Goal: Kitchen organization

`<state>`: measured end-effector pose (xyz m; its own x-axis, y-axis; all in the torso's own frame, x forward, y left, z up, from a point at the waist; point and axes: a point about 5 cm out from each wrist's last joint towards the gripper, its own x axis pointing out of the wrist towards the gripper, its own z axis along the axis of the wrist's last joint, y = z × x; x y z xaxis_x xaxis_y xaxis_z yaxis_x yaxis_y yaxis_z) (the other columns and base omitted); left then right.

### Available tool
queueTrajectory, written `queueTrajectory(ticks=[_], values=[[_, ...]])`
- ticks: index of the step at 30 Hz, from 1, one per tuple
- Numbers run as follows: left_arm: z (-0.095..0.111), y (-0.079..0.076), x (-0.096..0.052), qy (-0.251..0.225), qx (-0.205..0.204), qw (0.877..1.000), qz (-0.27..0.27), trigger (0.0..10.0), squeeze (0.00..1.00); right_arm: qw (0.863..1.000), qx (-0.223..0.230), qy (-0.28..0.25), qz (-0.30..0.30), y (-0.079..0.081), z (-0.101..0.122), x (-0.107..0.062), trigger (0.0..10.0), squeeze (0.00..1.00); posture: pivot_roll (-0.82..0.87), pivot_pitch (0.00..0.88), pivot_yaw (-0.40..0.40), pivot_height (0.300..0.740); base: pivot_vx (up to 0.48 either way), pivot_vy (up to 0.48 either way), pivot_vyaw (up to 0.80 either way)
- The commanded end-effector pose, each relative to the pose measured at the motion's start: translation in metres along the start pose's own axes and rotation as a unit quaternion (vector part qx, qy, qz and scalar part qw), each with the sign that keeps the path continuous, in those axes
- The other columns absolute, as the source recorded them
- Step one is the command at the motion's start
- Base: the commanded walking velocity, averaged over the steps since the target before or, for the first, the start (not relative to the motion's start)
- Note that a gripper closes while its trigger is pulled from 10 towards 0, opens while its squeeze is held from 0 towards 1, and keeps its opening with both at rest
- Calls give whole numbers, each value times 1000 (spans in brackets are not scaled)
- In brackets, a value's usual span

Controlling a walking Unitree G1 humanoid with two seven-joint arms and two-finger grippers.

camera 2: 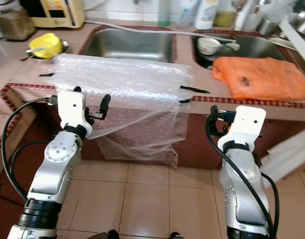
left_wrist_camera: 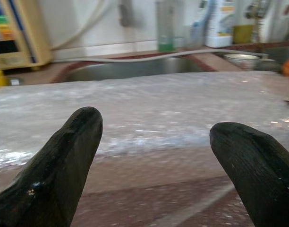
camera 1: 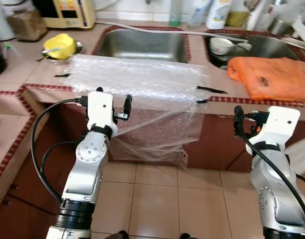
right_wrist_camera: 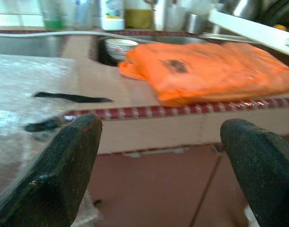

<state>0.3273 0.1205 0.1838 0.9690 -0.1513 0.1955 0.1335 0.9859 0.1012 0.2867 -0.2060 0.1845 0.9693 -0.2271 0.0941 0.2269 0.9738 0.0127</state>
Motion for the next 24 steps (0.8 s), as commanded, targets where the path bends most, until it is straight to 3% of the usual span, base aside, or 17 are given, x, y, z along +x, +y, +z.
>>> queueTrajectory(ticks=[1,7,24], values=[[1,1,0,-2,4,1000,-2,10000,0,1000,3,-6,-6,-3,1,-1,10000,0,-47,163,11,740,0,0,-587],[-1,3,0,2,4,1000,9,10000,0,1000,2,-7,-5,-4,2,0,10000,0,-46,161,10,740,0,0,0],[-1,8,-1,5,-5,1000,24,10000,0,1000,-1,-11,-4,-3,4,0,10000,0,-49,162,9,740,0,0,-681]])
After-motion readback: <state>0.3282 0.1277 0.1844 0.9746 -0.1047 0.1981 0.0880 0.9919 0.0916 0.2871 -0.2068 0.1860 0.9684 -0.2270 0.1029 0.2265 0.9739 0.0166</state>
